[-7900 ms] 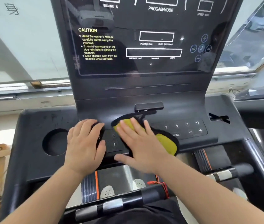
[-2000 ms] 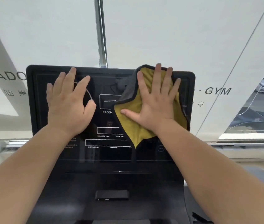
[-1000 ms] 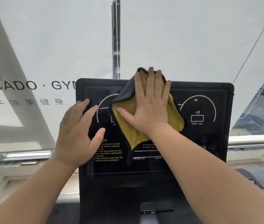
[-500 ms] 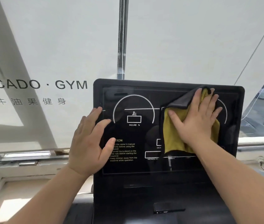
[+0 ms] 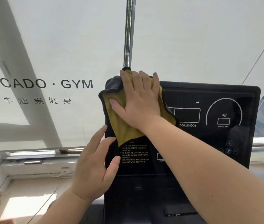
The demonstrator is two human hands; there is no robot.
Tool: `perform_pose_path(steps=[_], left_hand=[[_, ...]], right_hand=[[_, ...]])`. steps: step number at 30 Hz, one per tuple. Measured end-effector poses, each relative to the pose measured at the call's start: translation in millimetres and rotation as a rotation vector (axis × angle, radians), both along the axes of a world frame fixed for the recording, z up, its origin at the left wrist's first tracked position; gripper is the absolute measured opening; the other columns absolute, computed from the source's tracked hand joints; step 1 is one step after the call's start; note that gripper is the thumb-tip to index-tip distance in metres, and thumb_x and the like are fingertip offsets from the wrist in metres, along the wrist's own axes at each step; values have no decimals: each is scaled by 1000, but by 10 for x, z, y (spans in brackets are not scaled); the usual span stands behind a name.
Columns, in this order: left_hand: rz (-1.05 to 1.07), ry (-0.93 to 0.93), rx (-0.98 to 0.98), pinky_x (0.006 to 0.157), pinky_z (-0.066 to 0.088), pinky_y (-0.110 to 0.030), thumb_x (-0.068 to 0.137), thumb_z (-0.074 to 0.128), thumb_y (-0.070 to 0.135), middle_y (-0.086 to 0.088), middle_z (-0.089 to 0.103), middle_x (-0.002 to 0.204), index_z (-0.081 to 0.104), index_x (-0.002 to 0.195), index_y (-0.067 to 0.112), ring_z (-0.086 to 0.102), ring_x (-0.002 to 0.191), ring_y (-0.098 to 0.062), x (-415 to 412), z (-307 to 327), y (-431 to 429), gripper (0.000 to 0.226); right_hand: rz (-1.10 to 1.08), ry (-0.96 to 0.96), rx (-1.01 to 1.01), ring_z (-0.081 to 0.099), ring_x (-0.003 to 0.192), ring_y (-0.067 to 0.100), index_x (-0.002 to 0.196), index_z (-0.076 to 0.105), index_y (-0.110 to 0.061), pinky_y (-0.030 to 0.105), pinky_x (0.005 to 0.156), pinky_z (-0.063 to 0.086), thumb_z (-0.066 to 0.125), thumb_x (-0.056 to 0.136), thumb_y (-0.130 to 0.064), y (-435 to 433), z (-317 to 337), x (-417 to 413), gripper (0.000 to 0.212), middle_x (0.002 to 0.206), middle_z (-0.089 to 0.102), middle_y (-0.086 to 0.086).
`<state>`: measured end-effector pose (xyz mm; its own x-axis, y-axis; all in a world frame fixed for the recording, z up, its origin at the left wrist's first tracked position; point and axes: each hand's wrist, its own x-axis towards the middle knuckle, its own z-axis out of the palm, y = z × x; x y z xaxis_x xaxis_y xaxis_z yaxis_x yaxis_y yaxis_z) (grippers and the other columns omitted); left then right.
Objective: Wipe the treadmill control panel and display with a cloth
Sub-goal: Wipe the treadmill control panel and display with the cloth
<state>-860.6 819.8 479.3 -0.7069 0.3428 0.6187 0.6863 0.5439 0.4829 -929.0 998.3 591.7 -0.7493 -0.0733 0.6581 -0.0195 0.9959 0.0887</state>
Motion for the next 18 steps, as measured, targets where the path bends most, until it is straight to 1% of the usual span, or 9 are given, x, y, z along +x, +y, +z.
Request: perform_pose_path(steps=[1,3,5,8,11,13,16,17,18], left_hand=[[-3,0,13,105,38,-26,90,50,40,-6,43,155,57,128,16,49,135,-20,-3,-2,-9,45],[-16,1,36,105,40,-28,90,50,39,-5,44,154,56,128,16,50,135,-19,-16,7,-19,45],[-28,-9,58,103,44,-32,90,50,39,-3,46,152,54,128,20,52,134,-19,-22,34,-28,43],[-42,-31,68,103,42,-31,91,50,41,0,46,153,54,128,22,50,135,-17,-11,66,-33,42],[-75,-62,95,105,36,-21,87,51,42,5,43,154,53,131,26,45,140,-10,9,65,-49,46],[-143,-145,213,107,33,-17,83,52,41,9,45,153,55,129,27,42,141,-7,20,85,-61,49],[-313,-395,542,114,35,-32,83,46,35,7,53,149,56,130,21,43,144,-15,22,119,-92,50],[-352,-446,613,114,36,-34,85,45,36,5,55,148,55,131,19,45,143,-16,25,134,-112,50],[-376,-472,656,114,37,-31,86,45,38,3,57,146,54,132,17,46,142,-17,30,150,-133,51]], right_hand=[[37,16,29,34,146,36,159,31,-23,63,123,9,40,92,-72,76,-11,16,83,154,43,11],[88,29,108,34,147,37,160,30,-26,60,124,13,44,91,-73,327,-42,77,85,157,41,12],[47,28,128,32,147,38,161,27,-29,59,124,12,43,89,-77,665,-59,182,88,158,40,12],[-129,12,-6,27,149,37,159,25,-29,57,126,5,32,85,-86,1109,-38,361,94,157,37,14],[-262,-3,-177,22,148,39,150,35,-29,62,124,2,27,80,-91,1102,48,378,94,151,38,14],[-277,-27,-243,17,150,40,143,41,-28,64,122,-3,22,78,-93,813,117,306,95,149,38,14],[-201,-70,-167,14,152,41,148,37,-26,66,121,-7,19,82,-90,208,102,137,94,154,36,15],[-177,-64,-122,14,152,42,152,34,-23,66,121,-6,20,85,-87,15,63,86,94,157,35,17],[-153,-48,-84,14,153,43,156,30,-21,67,121,-4,21,88,-84,-155,18,47,93,159,32,19]])
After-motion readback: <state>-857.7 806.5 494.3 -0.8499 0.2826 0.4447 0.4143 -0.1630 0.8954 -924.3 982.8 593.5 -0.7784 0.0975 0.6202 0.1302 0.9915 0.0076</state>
